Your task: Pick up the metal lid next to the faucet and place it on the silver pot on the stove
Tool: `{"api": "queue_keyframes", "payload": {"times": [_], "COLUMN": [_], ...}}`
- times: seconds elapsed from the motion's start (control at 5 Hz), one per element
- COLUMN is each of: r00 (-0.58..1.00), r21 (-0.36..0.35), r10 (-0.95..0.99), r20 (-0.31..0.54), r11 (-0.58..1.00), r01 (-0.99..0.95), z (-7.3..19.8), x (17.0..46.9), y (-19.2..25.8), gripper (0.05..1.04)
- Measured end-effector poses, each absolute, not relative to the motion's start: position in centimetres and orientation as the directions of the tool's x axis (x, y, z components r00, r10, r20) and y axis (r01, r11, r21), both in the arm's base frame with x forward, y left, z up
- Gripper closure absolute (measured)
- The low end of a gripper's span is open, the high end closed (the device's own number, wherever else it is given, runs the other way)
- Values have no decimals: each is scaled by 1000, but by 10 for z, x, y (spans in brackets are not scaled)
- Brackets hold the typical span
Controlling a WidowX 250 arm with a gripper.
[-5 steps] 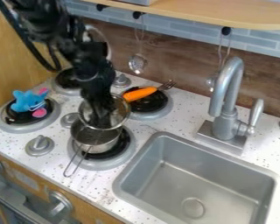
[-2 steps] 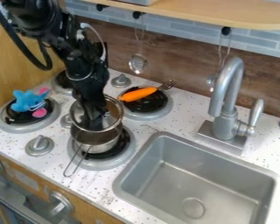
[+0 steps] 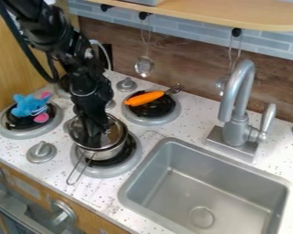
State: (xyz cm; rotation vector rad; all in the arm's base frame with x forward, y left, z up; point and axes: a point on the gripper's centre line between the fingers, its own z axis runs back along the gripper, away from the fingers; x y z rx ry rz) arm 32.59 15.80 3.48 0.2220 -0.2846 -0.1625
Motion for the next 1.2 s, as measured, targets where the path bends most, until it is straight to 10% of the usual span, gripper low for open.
{"api": "queue_keyframes", "payload": {"times": [0.8, 1.2], "r00": [930, 934], "r21": [102, 73], "r10": [-202, -180], "r20": [308, 309], "r11": [979, 983], "r01": [178, 166], "z": [30, 30], "x": [326, 326], "y": [155, 151], "gripper": [705, 106]}}
